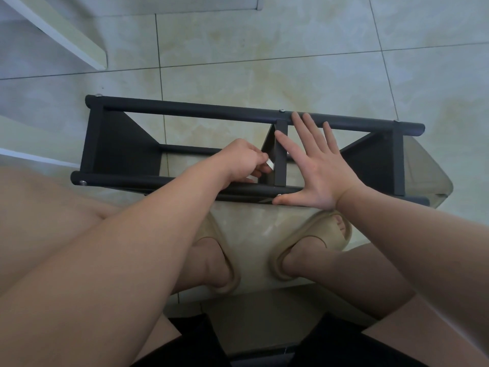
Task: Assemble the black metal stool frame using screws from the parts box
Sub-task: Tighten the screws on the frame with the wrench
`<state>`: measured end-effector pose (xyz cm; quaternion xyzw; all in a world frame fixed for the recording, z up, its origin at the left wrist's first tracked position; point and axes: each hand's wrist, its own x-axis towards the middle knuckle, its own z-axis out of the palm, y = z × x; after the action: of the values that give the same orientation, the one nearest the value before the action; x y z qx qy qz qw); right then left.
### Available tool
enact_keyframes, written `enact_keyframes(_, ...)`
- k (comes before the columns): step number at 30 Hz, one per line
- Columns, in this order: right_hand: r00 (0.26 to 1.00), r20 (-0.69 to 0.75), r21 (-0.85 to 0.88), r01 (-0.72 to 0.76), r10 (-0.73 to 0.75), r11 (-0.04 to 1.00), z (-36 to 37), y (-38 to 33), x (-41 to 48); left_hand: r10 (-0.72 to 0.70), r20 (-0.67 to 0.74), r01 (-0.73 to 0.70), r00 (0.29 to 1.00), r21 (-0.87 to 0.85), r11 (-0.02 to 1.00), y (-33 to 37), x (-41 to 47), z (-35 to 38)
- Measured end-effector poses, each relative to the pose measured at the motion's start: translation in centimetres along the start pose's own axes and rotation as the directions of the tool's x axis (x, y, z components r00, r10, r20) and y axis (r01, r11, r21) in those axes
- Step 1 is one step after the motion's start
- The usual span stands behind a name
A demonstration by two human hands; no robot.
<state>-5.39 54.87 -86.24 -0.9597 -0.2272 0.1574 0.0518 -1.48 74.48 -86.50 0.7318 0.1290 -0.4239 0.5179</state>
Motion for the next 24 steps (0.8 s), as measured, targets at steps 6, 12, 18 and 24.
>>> enact_keyframes(6, 1.0, 0.003, -0.004, -0.002, 0.002, 1.0, 0.0, 0.0, 0.0, 0.081, 0.011, -0.082, 0.997, 0.165, 0.983, -0.4, 0.2, 0.1)
enact_keyframes(12, 1.0, -0.001, 0.002, 0.002, -0.002, 1.0, 0.0, 0.0, 0.0, 0.11, 0.025, -0.113, 0.994, 0.23, 0.967, -0.8, 0.2, -0.2)
enact_keyframes(18, 1.0, 0.009, -0.005, -0.003, 0.003, 1.0, 0.1, 0.0, 0.0, 0.107, 0.074, -0.125, 0.992, 0.317, 0.94, -1.0, 0.1, -0.7)
enact_keyframes(24, 1.0, 0.005, -0.004, -0.005, 0.005, 1.0, 0.0, 0.0, 0.0, 0.108, 0.125, -0.151, 0.986, 0.417, 0.896, -0.9, 0.0, -0.9)
